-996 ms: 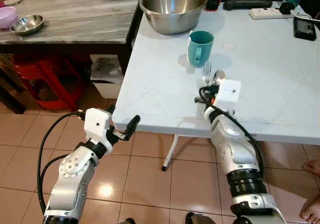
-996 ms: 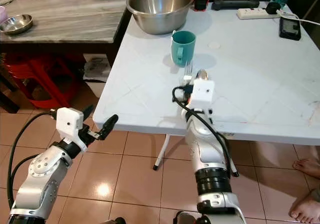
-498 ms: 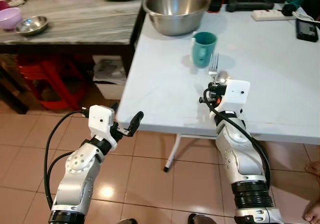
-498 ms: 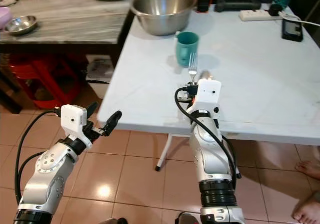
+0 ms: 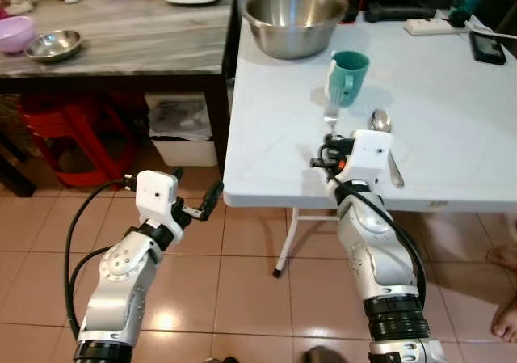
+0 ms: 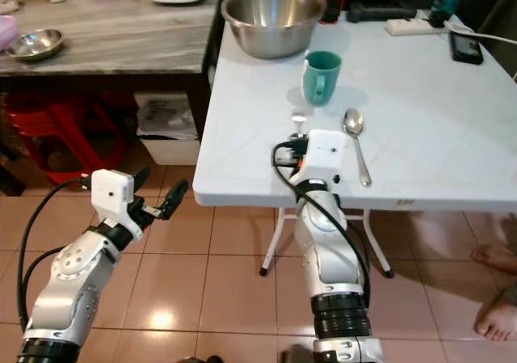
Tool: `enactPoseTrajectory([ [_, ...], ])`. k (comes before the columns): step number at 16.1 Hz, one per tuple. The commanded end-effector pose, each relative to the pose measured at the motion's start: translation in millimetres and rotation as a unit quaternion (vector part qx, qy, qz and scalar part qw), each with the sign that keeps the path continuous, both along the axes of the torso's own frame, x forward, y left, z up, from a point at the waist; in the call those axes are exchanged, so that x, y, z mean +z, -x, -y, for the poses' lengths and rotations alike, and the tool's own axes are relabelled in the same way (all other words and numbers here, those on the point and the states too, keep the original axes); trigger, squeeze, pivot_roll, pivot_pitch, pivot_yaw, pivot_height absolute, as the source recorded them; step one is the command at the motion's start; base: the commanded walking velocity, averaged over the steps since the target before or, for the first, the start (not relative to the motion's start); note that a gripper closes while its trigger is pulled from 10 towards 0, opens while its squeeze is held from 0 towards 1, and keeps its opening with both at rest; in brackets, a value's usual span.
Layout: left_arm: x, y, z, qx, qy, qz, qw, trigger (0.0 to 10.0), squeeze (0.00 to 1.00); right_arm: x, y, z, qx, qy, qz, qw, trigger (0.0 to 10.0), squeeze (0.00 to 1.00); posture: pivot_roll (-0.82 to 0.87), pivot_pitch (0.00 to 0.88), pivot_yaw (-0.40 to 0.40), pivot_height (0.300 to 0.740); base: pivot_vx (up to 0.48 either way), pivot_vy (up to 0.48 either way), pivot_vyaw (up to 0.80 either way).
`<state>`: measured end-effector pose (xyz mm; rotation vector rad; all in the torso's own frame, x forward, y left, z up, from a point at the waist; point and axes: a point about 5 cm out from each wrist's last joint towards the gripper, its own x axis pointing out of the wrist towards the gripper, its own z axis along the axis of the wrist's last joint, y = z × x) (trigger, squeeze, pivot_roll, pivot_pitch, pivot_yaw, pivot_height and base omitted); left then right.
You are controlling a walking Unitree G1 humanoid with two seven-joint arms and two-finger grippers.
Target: Setting the table
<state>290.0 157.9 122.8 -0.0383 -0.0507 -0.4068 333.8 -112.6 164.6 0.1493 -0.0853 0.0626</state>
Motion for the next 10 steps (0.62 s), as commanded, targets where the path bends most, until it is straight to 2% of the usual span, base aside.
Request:
enactPoseTrajectory([
  [1, -1.6, 0.8, 0.3, 0.000, -0.001, -0.003, 1.000, 10.0, 0.00, 3.1, 0.6, 4.1, -0.004, 0.001, 0.005, 1.000, 10.0, 0.00, -0.15, 0.130, 0.082, 0.740, 0.000, 0.480, -0.61],
  [8, -3.7, -0.7, 4.5, 0.000, 0.002, -0.005, 1.000, 10.0, 0.00, 3.0, 0.5, 5.5, -0.006, 0.005, 0.005, 1.000, 10.0, 0.00, -0.15, 0.121, 0.077, 0.740, 0.000, 0.478, -0.57],
  [10, -4.1, -2.3, 6.7, 0.004, 0.005, -0.005, 1.000, 10.0, 0.00, 3.2, 0.7, 5.9, -0.007, 0.005, 0.006, 1.000, 10.0, 0.00, -0.16, 0.119, 0.077, 0.740, 0.000, 0.472, 0.00],
])
